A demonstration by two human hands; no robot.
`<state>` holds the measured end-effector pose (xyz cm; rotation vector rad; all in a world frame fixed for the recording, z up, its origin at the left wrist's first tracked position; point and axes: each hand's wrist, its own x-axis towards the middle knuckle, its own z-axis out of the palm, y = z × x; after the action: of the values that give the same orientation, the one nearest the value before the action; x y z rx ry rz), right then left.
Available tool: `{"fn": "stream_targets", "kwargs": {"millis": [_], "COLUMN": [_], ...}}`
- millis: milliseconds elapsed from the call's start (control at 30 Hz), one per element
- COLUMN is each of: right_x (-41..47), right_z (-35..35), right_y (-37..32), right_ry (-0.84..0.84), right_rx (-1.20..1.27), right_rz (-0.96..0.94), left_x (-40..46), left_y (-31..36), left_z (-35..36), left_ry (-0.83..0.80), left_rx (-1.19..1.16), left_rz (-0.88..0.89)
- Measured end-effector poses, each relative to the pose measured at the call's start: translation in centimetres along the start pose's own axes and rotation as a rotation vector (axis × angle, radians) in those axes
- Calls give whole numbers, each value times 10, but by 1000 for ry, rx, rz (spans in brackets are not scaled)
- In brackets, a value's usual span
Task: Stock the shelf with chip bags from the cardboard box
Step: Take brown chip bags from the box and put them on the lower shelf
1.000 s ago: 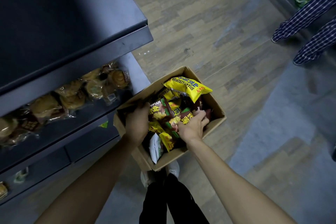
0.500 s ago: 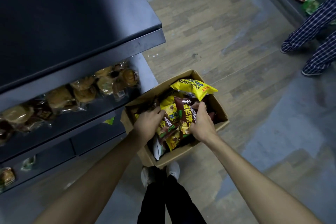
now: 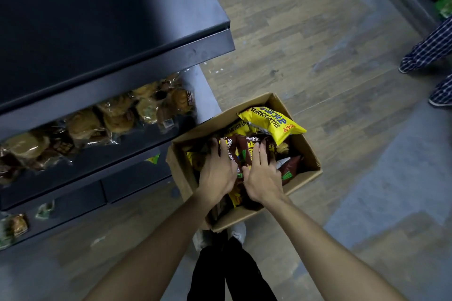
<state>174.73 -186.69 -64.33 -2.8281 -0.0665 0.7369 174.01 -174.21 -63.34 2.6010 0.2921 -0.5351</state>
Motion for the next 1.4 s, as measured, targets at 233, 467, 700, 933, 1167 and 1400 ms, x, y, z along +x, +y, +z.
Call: {"fn": "stream_targets", "kwargs": {"millis": [233, 467, 700, 933, 1167, 1400], "right_x": [16, 21, 28, 24, -13, -56], "right_z": [2, 0, -4, -20, -39, -72], "right_y": [4, 1, 5, 5, -10, -38], "right_ry": [-107, 5, -11, -74, -61, 101], "right_rx": [-36, 81, 145, 182, 282, 212], "right_rz": [-1, -5, 45, -33, -81, -146], "left_x": [19, 45, 55, 22, -36, -85], "left_y": [-3, 4, 1, -11, -4, -6], "left_z": [20, 20, 6, -22, -54, -91], "left_ry": [-178, -111, -181, -89, 164, 242], "left_rx": [150, 53, -30, -136, -206, -7], "left_rz": [-92, -288, -348, -358, -266, -263]}}
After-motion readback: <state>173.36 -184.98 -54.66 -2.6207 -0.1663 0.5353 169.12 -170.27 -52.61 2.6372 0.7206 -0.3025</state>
